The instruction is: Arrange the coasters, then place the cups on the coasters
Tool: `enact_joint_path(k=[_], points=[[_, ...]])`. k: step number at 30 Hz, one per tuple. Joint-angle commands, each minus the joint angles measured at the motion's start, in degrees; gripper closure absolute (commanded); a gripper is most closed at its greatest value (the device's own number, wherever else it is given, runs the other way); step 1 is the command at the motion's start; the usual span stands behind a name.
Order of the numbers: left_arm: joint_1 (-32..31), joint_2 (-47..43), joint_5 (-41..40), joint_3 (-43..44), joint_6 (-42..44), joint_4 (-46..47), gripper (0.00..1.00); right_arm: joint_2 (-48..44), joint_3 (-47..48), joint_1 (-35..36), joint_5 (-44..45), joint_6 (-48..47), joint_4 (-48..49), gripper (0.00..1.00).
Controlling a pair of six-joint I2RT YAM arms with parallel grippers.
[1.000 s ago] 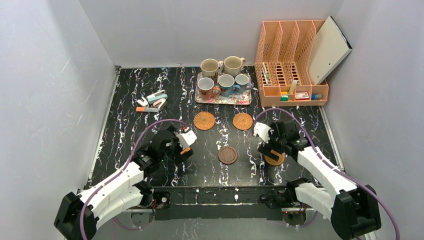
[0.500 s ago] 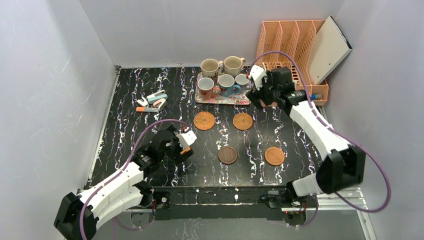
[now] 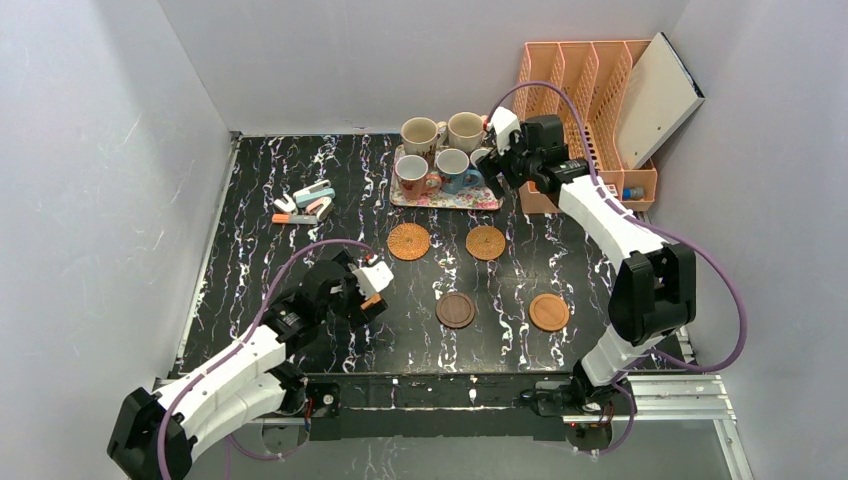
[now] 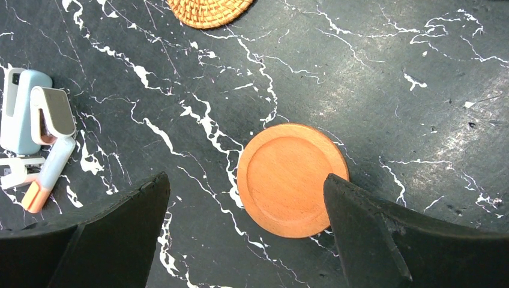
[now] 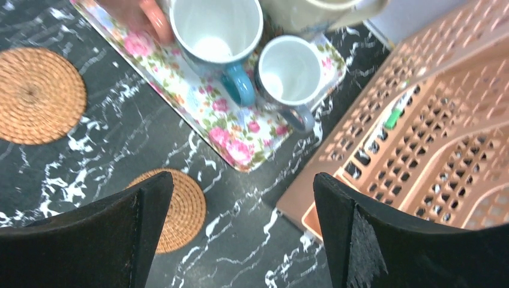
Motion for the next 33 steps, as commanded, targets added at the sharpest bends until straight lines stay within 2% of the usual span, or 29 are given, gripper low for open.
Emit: enact_joint_path(k=[1, 4, 10, 13, 15, 17, 22, 27, 31, 33], points=[[0.28, 0.10, 1.11, -0.55, 0.39, -0.59, 0.02, -0.35, 3.61, 0.22, -9.94, 0.83, 8.00, 0.04], [0.31, 0.99, 1.43, -0.55, 0.89, -0.78, 0.02, 0.94, 5.15, 0.75, -15.25, 1.13, 9.86, 0.03], [0.28, -0.33, 1.21, 1.55, -0.11, -2.21, 0.02, 6.67, 12.06, 2.52, -15.50, 4.40, 9.96, 0.04], [0.28, -1.17, -0.07, 4.66, 0.45, -6.36, 0.02, 9.27, 15.37, 2.93, -15.36, 4.85, 8.54, 0.04], [0.40, -1.95, -0.77, 7.55, 0.31, -11.69, 0.02, 10.39, 17.19, 3.15, -13.94, 5.16, 8.40, 0.04], [0.37, -4.12, -1.82, 8.92, -2.21, -13.16, 0.02, 11.68, 18.31, 3.42, -11.07, 6.23, 8.85, 0.04], [0.44, -14.58, 0.68, 2.48, -7.23, -7.62, 0.02, 15.76, 21.06, 4.73, -2.56, 8.67, 5.98, 0.02], [0.38, -15.28, -0.95, 1.33, -6.20, -7.36, 0.02, 12.17, 14.07, 4.71, -1.21, 8.32, 9.91, 0.02], [0.38, -12.24, 0.46, 1.80, -5.19, -9.14, 0.02, 9.47, 8.02, 4.72, -8.04, 6.45, 11.48, 0.02], [0.39, -11.82, 0.75, 1.62, -4.70, -9.14, 0.02, 9.53, 6.48, 4.74, -7.75, 6.97, 12.74, 0.02]])
